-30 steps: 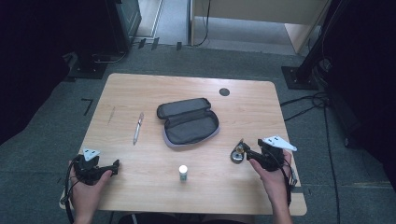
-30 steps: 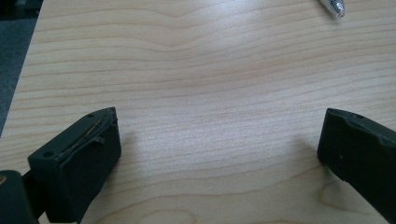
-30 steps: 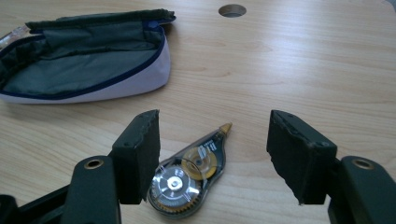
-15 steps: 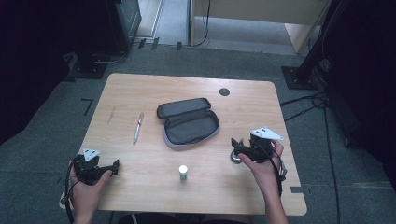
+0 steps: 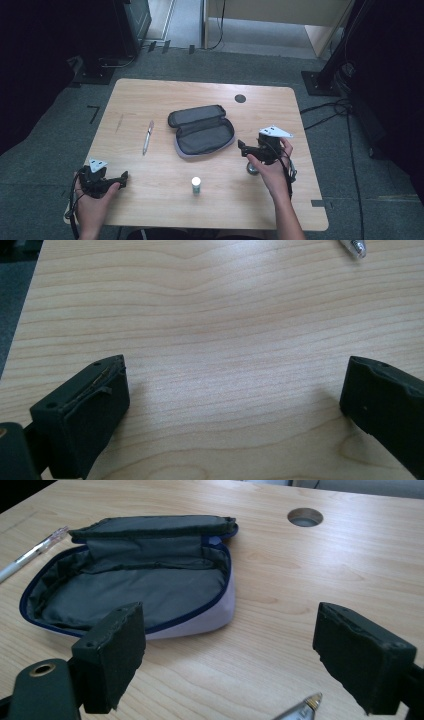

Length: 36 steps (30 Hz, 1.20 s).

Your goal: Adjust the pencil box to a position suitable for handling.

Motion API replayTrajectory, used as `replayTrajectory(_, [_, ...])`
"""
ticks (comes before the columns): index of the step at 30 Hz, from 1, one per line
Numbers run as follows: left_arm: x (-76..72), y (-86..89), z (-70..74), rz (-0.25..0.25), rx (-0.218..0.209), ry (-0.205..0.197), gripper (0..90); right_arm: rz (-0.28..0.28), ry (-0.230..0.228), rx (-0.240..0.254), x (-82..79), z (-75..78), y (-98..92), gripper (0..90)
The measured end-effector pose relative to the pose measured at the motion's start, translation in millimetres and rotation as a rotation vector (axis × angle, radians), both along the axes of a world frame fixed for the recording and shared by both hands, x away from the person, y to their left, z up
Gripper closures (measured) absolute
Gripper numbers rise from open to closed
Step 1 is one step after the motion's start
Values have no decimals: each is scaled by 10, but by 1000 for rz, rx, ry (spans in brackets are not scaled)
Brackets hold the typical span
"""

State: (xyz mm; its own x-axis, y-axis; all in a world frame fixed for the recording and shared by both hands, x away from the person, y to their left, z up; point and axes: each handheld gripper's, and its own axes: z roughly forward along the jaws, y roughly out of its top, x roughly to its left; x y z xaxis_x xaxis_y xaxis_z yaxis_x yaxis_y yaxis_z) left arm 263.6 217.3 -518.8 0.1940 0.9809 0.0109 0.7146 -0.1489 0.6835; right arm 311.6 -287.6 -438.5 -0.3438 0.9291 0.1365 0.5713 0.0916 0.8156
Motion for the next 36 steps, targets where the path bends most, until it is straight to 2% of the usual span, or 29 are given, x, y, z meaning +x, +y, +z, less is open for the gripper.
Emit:
replayTrajectory(3, [0, -1, 0, -1, 0, 0, 0, 22, 2, -9, 54, 0, 48, 217])
replayTrajectory(4, [0, -1, 0, -1, 0, 0, 0, 22, 2, -9, 54, 0, 48, 217])
replayTrajectory(6, [0, -1, 0, -2, -1, 0, 0, 35, -7, -17, 87, 1, 81, 292])
replayTrajectory(7, [0, -2, 0, -3, -1, 0, 0, 33, -13, -25, 128, -2, 115, 351])
replayTrajectory(12, [-1, -4, -1, -3, -3, 0, 0, 26, -8, -36, 217, -22, 172, 437])
replayTrajectory(14, [-1, -3, 0, -6, -2, 1, 0, 24, -16, -57, 281, -49, 223, 539])
replayTrajectory(16, [-1, -3, 0, -6, -1, 1, 0, 27, -17, -61, 298, -57, 233, 566])
replayTrajectory(17, [0, -3, 0, -8, -2, 0, 0, 26, -2, -64, 355, -87, 273, 601])
replayTrajectory(20, [0, -4, -1, -8, -2, 0, 0, 27, 8, -69, 402, -109, 309, 625])
replayTrajectory(21, [0, -4, -1, -8, -2, 0, 0, 21, 26, -75, 461, -134, 351, 640])
replayTrajectory(23, [0, -4, -1, -8, -2, 0, 0, 15, 26, -84, 490, -143, 363, 645])
replayTrajectory(27, [0, -5, -2, -10, -2, -2, 0, -8, 32, -105, 632, -184, 400, 714])
replayTrajectory(35, [1, -7, -3, -11, -3, -2, 0, -36, 35, -91, 796, -220, 440, 700])
replayTrajectory(36, [1, -7, -3, -11, -3, -2, 0, -39, 38, -67, 840, -224, 438, 703])
